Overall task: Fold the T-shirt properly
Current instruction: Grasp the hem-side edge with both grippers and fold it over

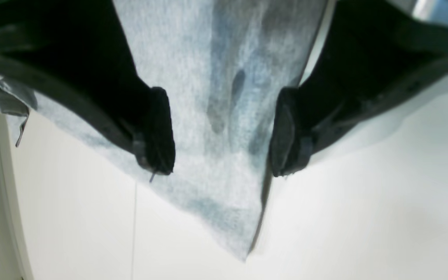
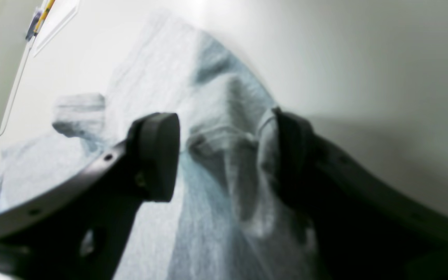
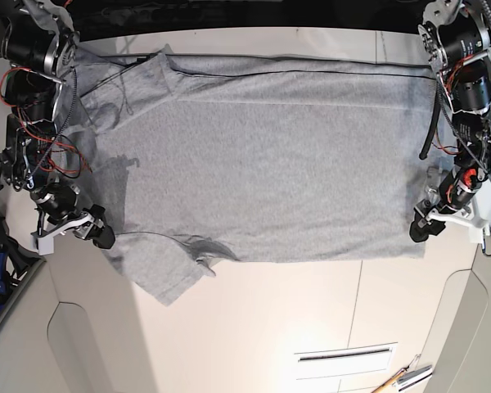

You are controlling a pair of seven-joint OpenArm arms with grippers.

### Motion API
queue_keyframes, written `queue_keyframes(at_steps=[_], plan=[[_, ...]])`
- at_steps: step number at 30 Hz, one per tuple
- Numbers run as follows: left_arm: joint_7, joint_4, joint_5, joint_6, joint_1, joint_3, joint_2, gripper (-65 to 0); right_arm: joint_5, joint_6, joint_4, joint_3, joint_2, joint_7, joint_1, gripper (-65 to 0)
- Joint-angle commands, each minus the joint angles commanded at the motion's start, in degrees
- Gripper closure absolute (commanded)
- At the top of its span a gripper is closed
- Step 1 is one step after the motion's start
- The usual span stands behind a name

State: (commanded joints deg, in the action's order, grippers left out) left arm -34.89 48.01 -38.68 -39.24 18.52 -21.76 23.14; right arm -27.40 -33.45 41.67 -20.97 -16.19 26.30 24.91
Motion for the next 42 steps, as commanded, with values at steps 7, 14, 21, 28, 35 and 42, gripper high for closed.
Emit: queue_keyframes(at_steps=[7, 14, 21, 28, 35, 42], plan=[[0.66, 0.0, 0.48, 0.0, 0.7, 0.0, -0.72, -33.9, -0.02, 0.02, 0.0, 0.0, 0.0, 1.79, 0.0, -36.0], [1.66, 0.02, 0.81, -0.04, 1.05, 0.0, -0.11, 0.0, 0.02, 0.02, 0.26, 0.0, -0.02, 1.79, 0.02, 0.0], [-0.15, 1.92, -0.33, -0.76, 1.64, 0.0, 1.05, 0.0, 0.0, -0.07, 5.33, 0.0, -0.5, 4.68, -0.02, 0.0], [-8.31, 7.96, -2.86, -0.76, 1.44, 0.0, 1.95, 0.0, -4.96, -0.42, 13.68, 0.0, -1.46, 13.51, -0.96, 0.0], [-20.52, 15.41, -10.88, -0.76, -0.61, 0.0, 3.93, 0.0, -8.48, -0.44, 26.21, -0.02, -4.24, 15.19, -10.14, 0.0], [-21.75, 25.49, -12.81, -0.76, -8.61, -0.02, 7.54, 0.0, -11.43, -0.44, 32.02, -0.17, -8.87, 15.15, -17.57, 0.0]])
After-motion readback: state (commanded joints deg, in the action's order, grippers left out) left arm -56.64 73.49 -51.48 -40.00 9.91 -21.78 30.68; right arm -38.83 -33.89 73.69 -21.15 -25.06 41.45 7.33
